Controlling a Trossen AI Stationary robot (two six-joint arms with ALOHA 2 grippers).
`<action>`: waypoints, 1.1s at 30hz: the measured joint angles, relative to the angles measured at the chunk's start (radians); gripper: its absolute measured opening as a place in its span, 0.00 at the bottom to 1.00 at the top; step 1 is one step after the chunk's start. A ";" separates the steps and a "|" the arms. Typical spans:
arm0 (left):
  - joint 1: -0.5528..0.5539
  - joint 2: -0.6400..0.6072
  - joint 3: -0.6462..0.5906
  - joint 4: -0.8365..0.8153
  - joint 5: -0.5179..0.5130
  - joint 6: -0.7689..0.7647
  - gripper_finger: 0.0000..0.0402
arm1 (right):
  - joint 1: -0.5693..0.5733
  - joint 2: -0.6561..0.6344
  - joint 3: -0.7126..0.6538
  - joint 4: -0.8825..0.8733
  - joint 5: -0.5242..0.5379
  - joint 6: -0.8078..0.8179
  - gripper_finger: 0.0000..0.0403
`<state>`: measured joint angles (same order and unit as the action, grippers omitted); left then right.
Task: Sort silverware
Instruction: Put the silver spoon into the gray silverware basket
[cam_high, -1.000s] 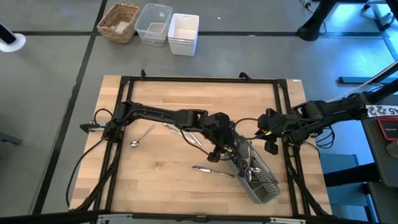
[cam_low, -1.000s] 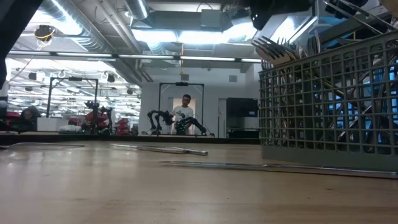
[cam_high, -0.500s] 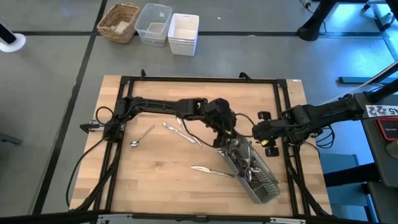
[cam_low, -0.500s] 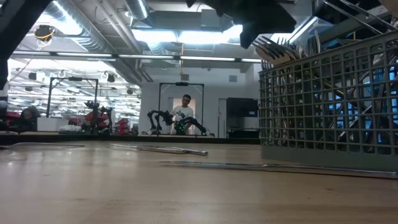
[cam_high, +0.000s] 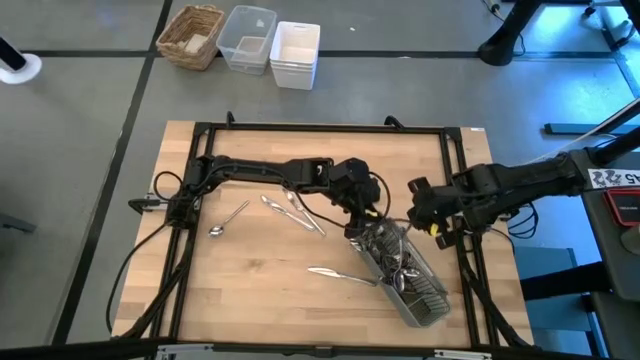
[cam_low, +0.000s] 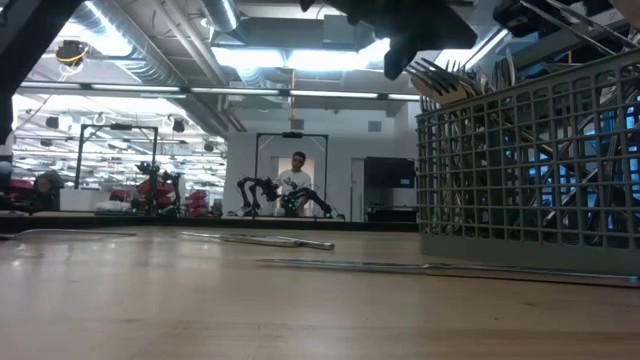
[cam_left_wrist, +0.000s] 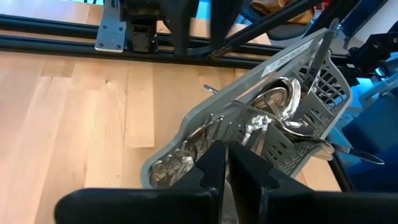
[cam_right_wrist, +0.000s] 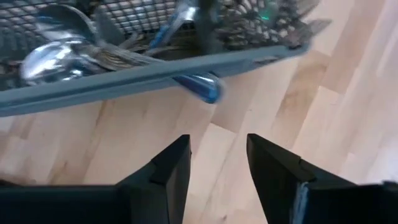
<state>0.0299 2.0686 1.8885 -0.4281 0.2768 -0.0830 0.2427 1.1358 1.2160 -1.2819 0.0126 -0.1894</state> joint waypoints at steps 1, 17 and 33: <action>-0.003 0.000 0.000 0.000 0.000 0.000 0.03 | -0.022 0.000 0.000 0.000 -0.006 -0.015 0.39; -0.040 0.000 0.000 -0.002 0.000 -0.002 0.03 | -0.285 0.016 0.000 0.083 -0.443 -0.276 0.39; -0.043 0.000 0.000 -0.005 0.000 -0.007 0.03 | -0.283 0.140 0.000 0.075 -0.489 -0.297 0.39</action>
<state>-0.0135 2.0686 1.8885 -0.4332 0.2764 -0.0902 -0.0399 1.2755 1.2160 -1.2068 -0.4761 -0.4866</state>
